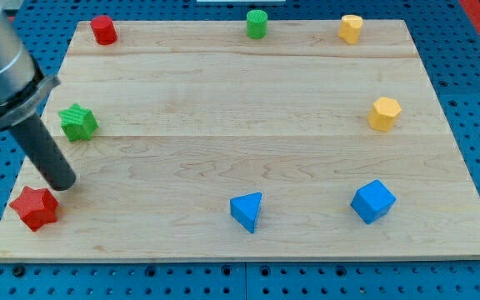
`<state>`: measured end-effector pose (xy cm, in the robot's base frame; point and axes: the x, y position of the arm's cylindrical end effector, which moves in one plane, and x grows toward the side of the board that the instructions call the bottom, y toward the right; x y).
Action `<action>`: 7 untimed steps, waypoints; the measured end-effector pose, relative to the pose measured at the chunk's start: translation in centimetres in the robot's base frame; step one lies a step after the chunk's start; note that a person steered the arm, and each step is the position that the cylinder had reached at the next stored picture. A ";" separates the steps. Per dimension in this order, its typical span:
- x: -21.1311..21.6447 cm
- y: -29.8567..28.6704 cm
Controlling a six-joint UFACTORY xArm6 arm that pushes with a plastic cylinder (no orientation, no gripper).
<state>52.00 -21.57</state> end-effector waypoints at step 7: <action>5.1 24.7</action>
<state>57.12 3.18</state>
